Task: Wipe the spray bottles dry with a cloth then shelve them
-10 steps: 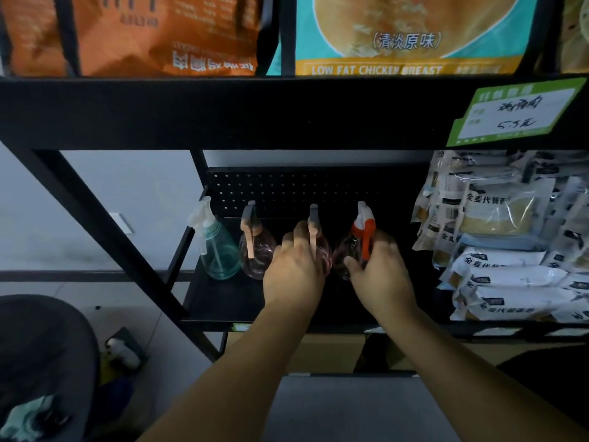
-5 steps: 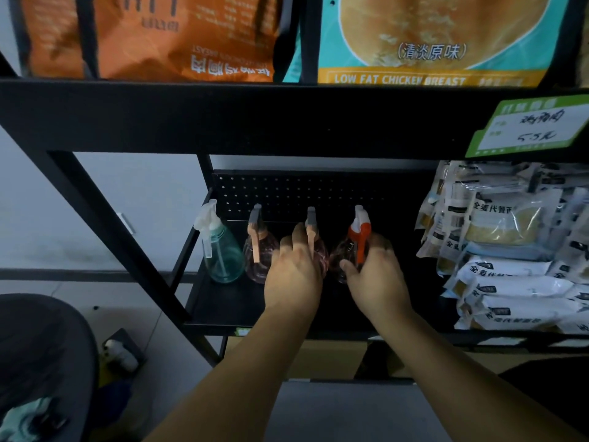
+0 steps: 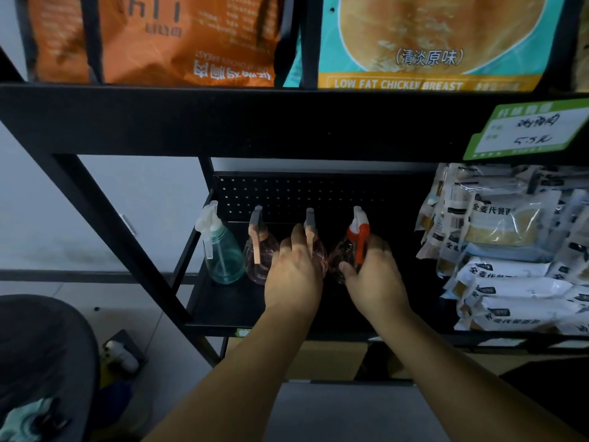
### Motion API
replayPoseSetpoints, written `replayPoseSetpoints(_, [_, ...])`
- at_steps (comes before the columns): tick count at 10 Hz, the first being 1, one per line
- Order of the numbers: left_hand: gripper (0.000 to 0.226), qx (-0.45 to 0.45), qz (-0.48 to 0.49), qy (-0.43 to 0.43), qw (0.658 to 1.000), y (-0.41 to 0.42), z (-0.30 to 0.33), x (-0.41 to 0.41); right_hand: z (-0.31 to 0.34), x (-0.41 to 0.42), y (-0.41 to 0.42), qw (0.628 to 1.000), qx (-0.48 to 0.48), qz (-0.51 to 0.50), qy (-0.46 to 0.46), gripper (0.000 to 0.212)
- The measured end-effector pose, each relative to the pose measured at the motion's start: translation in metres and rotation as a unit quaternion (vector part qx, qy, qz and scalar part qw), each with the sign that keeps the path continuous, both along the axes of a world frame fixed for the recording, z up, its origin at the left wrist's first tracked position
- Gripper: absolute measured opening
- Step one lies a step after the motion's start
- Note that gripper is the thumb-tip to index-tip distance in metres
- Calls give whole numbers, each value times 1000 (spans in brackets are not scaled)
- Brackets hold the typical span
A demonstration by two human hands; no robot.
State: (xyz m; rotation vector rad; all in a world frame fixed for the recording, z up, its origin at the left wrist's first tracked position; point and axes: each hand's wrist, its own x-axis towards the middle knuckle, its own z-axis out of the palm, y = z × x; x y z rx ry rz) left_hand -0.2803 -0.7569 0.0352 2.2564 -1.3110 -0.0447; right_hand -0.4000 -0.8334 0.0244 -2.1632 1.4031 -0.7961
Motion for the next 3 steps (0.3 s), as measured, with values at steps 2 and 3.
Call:
replayPoseSetpoints(2, [85,-11,-6,96,995,15,14,-4,8,-9,8,999,24,28,22,77])
replayPoseSetpoints(3, [99,-27,-23,109,993,26,26,-12,19,-16,16,999,20,29,16,96])
